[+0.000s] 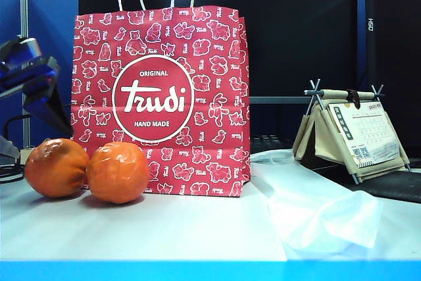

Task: Open the paper bag and put two oranges into the paper bag.

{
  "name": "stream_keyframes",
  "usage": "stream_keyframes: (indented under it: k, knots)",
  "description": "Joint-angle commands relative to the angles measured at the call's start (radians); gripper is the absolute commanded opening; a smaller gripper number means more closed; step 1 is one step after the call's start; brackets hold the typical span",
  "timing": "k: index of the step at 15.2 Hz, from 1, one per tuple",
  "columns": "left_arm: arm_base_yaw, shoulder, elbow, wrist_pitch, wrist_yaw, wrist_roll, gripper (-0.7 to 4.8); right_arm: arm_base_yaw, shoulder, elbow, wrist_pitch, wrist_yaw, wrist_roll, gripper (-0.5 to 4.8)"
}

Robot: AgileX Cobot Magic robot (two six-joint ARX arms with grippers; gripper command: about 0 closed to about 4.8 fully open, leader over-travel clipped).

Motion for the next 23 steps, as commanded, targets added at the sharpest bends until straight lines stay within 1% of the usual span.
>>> stream_keyframes:
  k: [1,2,3,6,9,14,18,21,23]
  knots:
    - [0.000,0.032,0.018,0.025,0.042,0.007,4.79,0.001,0.002,0.005,0.014,0.038,0.000,3.46]
    - [0.000,0.051,0.018,0.046,0.072,0.007,4.79,0.001,0.002,0.005,0.014,0.044,0.000,3.46]
    - [0.000,0.063,0.018,0.049,0.079,0.007,4.79,0.001,0.002,0.005,0.014,0.044,0.000,3.46]
    - [-0.004,0.082,0.018,0.040,0.130,0.006,4.79,0.001,0.002,0.005,0.014,0.048,0.000,3.46]
    - [-0.031,0.146,0.022,0.051,0.129,0.029,4.79,0.001,0.002,0.005,0.014,0.051,0.000,3.46]
    - [-0.032,0.207,0.096,0.067,0.065,0.030,4.79,0.001,0.002,0.005,0.013,0.052,0.000,3.45]
    - [-0.032,0.285,0.152,0.066,0.068,0.034,4.79,0.001,0.002,0.005,0.013,0.063,0.000,3.45]
    - [-0.032,0.341,0.157,0.056,0.091,0.034,4.79,0.000,0.002,0.005,0.013,0.064,0.000,3.33]
    - [-0.032,0.349,0.158,0.065,0.088,0.034,4.79,0.000,0.002,0.005,0.014,0.084,-0.001,3.33]
